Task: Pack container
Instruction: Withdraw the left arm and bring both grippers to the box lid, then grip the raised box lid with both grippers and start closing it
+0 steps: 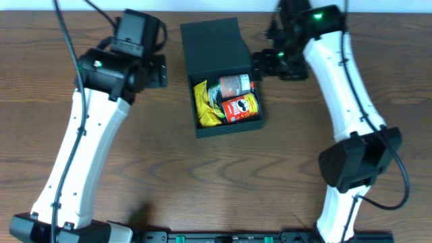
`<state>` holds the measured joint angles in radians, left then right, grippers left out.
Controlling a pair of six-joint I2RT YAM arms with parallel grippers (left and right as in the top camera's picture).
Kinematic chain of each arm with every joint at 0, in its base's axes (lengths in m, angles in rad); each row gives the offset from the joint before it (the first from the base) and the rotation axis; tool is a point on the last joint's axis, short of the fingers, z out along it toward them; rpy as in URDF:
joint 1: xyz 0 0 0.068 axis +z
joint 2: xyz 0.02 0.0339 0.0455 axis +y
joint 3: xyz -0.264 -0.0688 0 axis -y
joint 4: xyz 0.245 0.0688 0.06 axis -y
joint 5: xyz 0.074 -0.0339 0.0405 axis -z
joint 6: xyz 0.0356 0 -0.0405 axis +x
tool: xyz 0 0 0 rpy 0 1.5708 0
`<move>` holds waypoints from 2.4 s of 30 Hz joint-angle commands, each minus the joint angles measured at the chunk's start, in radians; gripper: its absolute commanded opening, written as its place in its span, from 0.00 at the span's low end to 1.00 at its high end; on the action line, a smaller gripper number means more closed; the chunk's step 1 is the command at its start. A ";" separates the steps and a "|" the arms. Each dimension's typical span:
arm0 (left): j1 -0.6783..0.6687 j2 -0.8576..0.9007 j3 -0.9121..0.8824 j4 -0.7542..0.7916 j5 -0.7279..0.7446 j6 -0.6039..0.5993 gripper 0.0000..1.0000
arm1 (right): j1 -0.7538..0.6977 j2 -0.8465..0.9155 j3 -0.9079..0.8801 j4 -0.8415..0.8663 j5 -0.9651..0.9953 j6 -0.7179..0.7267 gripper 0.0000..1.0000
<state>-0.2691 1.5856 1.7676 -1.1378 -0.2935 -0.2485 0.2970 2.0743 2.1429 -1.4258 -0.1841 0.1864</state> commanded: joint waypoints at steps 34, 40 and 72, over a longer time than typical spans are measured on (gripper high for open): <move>0.194 0.696 0.001 0.596 0.801 -0.668 0.06 | -0.152 0.349 0.000 0.503 -0.147 0.334 0.01; 0.185 0.762 0.001 0.676 0.896 -0.758 0.06 | -0.152 0.373 0.000 0.558 -0.220 0.406 0.01; 0.172 0.765 0.002 1.097 1.107 -0.944 0.06 | -0.156 0.402 0.000 0.690 -0.519 0.520 0.01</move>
<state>-0.0715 2.3493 1.7618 -0.0479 0.7120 -1.1782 0.1196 2.4477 2.1426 -0.7399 -0.6098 0.7040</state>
